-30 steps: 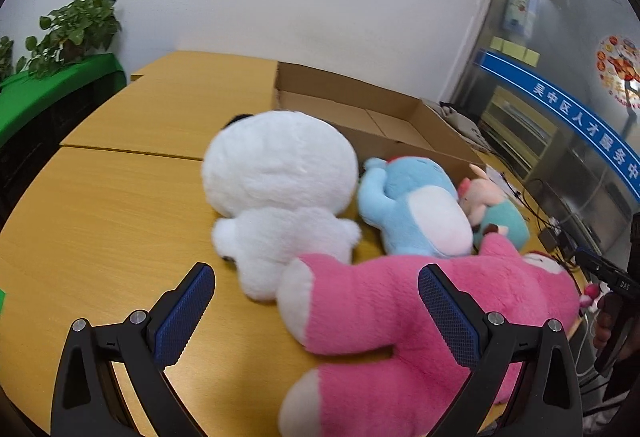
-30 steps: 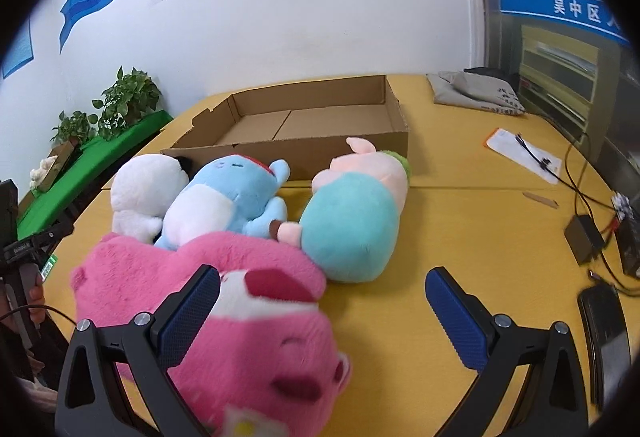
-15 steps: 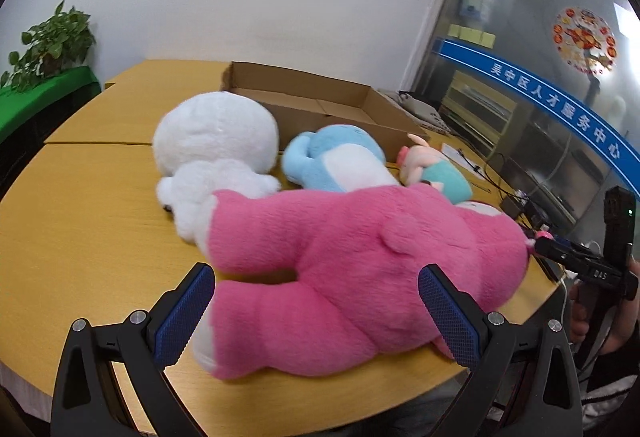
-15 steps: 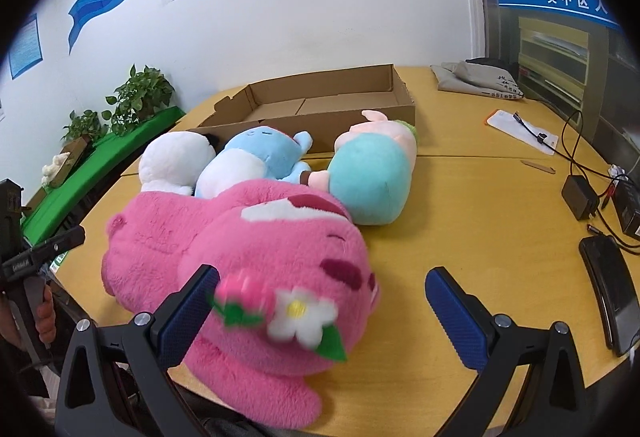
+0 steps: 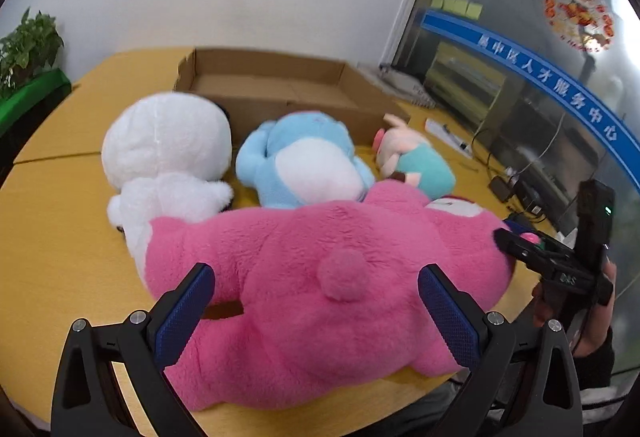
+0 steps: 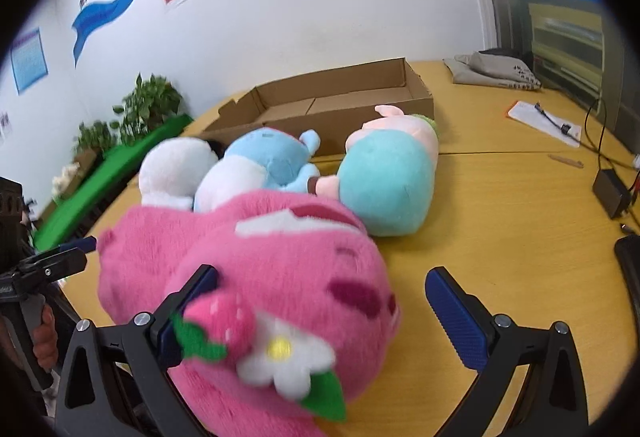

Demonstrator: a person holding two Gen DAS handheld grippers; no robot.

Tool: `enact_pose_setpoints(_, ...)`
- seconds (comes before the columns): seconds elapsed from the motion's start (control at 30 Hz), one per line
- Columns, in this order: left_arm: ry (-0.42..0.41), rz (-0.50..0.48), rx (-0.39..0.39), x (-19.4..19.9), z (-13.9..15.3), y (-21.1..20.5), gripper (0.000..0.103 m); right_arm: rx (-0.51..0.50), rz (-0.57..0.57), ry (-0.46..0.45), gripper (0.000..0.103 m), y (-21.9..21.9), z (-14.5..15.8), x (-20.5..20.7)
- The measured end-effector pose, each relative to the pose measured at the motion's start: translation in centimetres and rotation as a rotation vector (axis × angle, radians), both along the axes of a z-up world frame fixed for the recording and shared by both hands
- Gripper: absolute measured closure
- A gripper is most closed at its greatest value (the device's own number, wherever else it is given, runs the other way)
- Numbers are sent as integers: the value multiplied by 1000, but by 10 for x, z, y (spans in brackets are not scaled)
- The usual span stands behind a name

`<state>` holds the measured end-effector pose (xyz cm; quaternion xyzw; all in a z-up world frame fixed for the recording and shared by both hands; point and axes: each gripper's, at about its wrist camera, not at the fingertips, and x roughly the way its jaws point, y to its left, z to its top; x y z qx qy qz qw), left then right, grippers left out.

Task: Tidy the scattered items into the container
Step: 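Move both grippers toward the large pink plush bear, then close both grippers on the pink plush bear's body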

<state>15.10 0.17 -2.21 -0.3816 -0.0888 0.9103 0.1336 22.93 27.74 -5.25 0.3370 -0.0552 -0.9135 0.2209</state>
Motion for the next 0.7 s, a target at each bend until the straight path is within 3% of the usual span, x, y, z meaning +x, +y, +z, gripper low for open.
enact_pose_setpoints(0.07,-12,33,-13,-3,-3,0,0,-9,-2,14,0,4,-7,5)
enact_pose_setpoints(0.2,-72,67,28,3,-25,-3,0,-115,-7,-42,1,14,-23,9)
enact_pose_setpoints(0.47,-89,11,233,0,-53,-24,0,44,21,13,0,-4,-3,2)
enact_pose_setpoints(0.7,-100,-92,293,-8,-57,-27,1,63,-14,-29,0,-2,-7,1)
